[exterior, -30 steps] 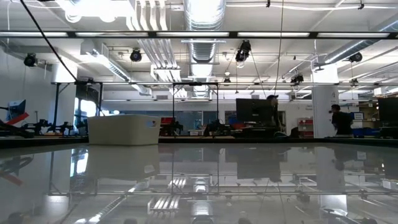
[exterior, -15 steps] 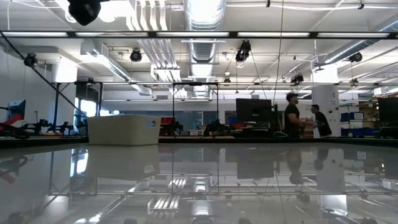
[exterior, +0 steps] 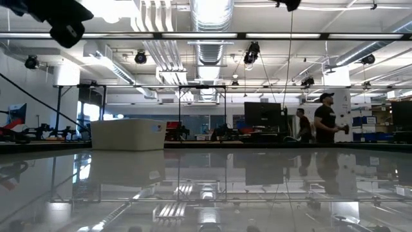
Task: Sort & place blocks by color
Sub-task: Return to home position
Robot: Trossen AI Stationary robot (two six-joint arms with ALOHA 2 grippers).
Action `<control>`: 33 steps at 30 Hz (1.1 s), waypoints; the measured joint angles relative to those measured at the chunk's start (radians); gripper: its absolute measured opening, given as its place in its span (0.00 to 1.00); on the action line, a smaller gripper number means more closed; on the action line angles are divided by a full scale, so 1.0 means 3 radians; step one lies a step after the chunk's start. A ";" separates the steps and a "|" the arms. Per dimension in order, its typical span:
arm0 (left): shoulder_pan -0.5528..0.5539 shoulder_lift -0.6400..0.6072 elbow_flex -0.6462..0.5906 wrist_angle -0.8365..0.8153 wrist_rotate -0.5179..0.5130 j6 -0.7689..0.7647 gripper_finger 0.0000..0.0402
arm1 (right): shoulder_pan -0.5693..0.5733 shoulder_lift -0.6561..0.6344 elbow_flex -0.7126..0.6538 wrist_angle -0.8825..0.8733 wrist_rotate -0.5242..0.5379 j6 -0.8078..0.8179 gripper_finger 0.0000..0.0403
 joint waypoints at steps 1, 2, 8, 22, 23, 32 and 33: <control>0.0000 -0.0076 -0.0060 0.0007 -0.0001 0.0004 0.00 | -0.0005 -0.0077 -0.0080 0.0031 0.0005 0.0007 0.50; 0.0000 -0.0148 -0.0115 0.0005 -0.0003 0.0022 0.00 | -0.0007 -0.0158 -0.0166 0.0062 0.0010 0.0013 0.50; 0.0000 -0.0531 -0.0409 0.0047 -0.0006 0.0213 0.00 | -0.0023 -0.0692 -0.0666 0.0103 0.0097 0.0128 0.50; 0.0000 -0.1224 -0.0882 0.0027 -0.0088 0.0270 0.00 | -0.0023 -0.1902 -0.1527 0.0099 0.0553 0.0125 0.50; 0.0000 -0.1209 -0.0892 0.0080 -0.0095 0.0271 0.00 | -0.0023 -0.1990 -0.1572 0.0099 0.0598 0.0098 0.50; 0.0000 -0.1225 -0.1179 0.0075 -0.0100 -0.0008 0.00 | -0.0024 -0.2882 -0.2029 0.0103 0.0657 -0.0099 0.50; 0.0000 -0.1225 -0.1211 0.0129 -0.0101 -0.0050 0.00 | -0.0023 -0.3000 -0.2097 0.0125 0.0667 -0.0074 0.50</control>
